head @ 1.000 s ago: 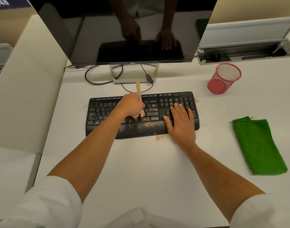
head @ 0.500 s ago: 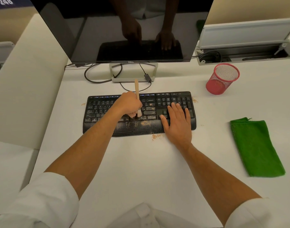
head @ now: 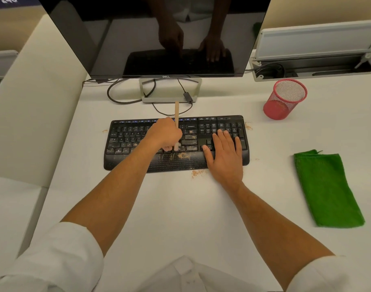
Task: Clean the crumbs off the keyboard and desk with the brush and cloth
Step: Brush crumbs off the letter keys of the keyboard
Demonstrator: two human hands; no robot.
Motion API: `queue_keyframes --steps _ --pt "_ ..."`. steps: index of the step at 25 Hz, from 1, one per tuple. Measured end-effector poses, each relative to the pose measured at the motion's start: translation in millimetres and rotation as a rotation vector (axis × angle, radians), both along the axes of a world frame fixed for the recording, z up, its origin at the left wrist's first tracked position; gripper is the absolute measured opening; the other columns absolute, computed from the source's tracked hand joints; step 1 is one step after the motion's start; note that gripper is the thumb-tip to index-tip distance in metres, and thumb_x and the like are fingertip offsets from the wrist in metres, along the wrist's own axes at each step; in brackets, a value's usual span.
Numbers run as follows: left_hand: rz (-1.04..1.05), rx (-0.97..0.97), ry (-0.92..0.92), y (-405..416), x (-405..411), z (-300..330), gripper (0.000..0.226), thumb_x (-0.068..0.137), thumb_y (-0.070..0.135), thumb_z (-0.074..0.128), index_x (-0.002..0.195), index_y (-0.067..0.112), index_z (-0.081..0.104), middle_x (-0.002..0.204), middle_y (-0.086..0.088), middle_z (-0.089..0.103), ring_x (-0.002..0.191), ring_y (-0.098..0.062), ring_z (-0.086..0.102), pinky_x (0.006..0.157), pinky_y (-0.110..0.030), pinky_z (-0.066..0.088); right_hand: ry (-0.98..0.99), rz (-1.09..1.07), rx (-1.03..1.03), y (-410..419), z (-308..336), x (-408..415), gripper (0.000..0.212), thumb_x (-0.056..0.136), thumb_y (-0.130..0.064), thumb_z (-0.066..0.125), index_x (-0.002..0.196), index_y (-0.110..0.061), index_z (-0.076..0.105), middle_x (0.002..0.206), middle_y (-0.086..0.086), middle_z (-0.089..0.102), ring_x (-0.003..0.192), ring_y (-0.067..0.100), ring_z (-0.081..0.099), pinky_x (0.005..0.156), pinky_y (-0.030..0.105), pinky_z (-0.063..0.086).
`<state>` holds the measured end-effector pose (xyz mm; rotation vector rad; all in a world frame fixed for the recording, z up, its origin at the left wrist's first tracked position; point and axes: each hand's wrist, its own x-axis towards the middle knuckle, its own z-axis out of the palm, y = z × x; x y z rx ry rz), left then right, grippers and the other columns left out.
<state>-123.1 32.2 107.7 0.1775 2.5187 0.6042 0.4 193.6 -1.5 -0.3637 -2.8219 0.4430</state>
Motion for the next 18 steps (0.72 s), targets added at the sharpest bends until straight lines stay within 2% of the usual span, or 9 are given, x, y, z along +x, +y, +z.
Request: queue_keyframes --steps 2,5,7,9,11,12,14,15,18 --pt "0.009 0.028 -0.075 -0.6 -1.8 4.3 0.016 0.095 0.014 0.055 0.091 0.001 0.062 0.072 -0.01 0.07 0.064 -0.025 0.071 0.064 -0.036 0.062 0.005 0.001 -0.002 -0.1 0.6 0.0 0.06 0.104 -0.052 0.033 0.146 -0.012 0.048 0.153 0.007 0.046 0.149 0.022 0.029 0.125 0.044 0.005" --pt "0.048 0.112 0.17 1.0 -4.5 -3.8 0.021 0.097 0.025 0.054 0.096 0.007 0.064 0.083 -0.007 0.069 0.074 -0.027 0.07 0.073 -0.045 0.06 0.002 0.0 -0.002 -0.3 1.6 0.1 0.06 0.104 -0.052 0.033 0.146 -0.011 0.048 0.154 0.007 0.045 0.149 0.022 0.029 0.125 0.045 0.006" --pt "0.082 0.187 0.279 3.4 -1.0 -8.1 0.023 0.098 0.029 0.051 0.1 0.01 0.065 0.08 0.0 0.065 0.072 -0.019 0.065 0.066 -0.038 0.056 -0.003 0.002 -0.006 -0.1 2.0 0.2 0.06 0.104 -0.052 0.033 0.146 -0.011 0.048 0.154 0.007 0.045 0.149 0.023 0.029 0.125 0.045 0.007" --pt "0.064 0.179 0.318 6.1 3.5 -10.5 0.024 0.099 0.027 0.049 0.103 0.01 0.065 0.076 0.004 0.061 0.068 -0.014 0.059 0.062 -0.033 0.049 -0.007 0.005 -0.004 -0.2 2.1 -0.5 0.061 0.104 -0.052 0.033 0.147 -0.011 0.047 0.154 0.007 0.044 0.149 0.023 0.029 0.125 0.045 0.007" --pt "0.003 0.116 0.239 7.1 3.2 -10.5 0.021 0.098 0.023 0.051 0.096 0.007 0.065 0.081 -0.002 0.066 0.07 -0.02 0.063 0.068 -0.039 0.056 -0.015 0.007 -0.001 -0.3 2.4 -0.7 0.061 0.104 -0.052 0.032 0.147 -0.012 0.046 0.155 0.007 0.044 0.149 0.023 0.029 0.125 0.045 0.006" --pt "-0.027 0.074 0.138 7.5 2.0 -5.7 0.019 0.097 0.019 0.052 0.091 0.005 0.064 0.081 -0.006 0.069 0.069 -0.023 0.067 0.07 -0.041 0.059 -0.015 0.006 0.001 -0.1 2.2 -0.8 0.061 0.104 -0.052 0.032 0.147 -0.011 0.046 0.155 0.007 0.044 0.149 0.023 0.029 0.125 0.044 0.005" --pt "-0.041 0.018 -0.062 7.6 -3.3 5.3 0.014 0.095 0.014 0.055 0.089 0.003 0.062 0.077 -0.012 0.07 0.064 -0.025 0.069 0.067 -0.037 0.062 -0.008 0.003 0.001 -0.5 1.3 -0.9 0.061 0.104 -0.052 0.032 0.147 -0.011 0.046 0.154 0.007 0.045 0.149 0.023 0.029 0.125 0.045 0.006" --pt "-0.034 0.02 -0.079 7.6 -5.7 9.0 0.013 0.095 0.014 0.056 0.091 0.002 0.062 0.076 -0.013 0.069 0.063 -0.025 0.069 0.067 -0.037 0.062 -0.005 0.003 0.0 -0.7 1.3 -0.6 0.061 0.104 -0.052 0.032 0.146 -0.011 0.047 0.154 0.007 0.045 0.149 0.023 0.03 0.125 0.045 0.007" --pt "-0.013 0.081 0.188 10.6 -10.5 5.9 0.022 0.097 0.024 0.053 0.096 0.005 0.063 0.081 -0.011 0.068 0.073 -0.029 0.069 0.074 -0.045 0.06 0.007 0.003 0.006 -1.3 2.3 -0.2 0.061 0.104 -0.052 0.034 0.145 -0.01 0.049 0.153 0.008 0.046 0.148 0.023 0.031 0.125 0.047 0.009"
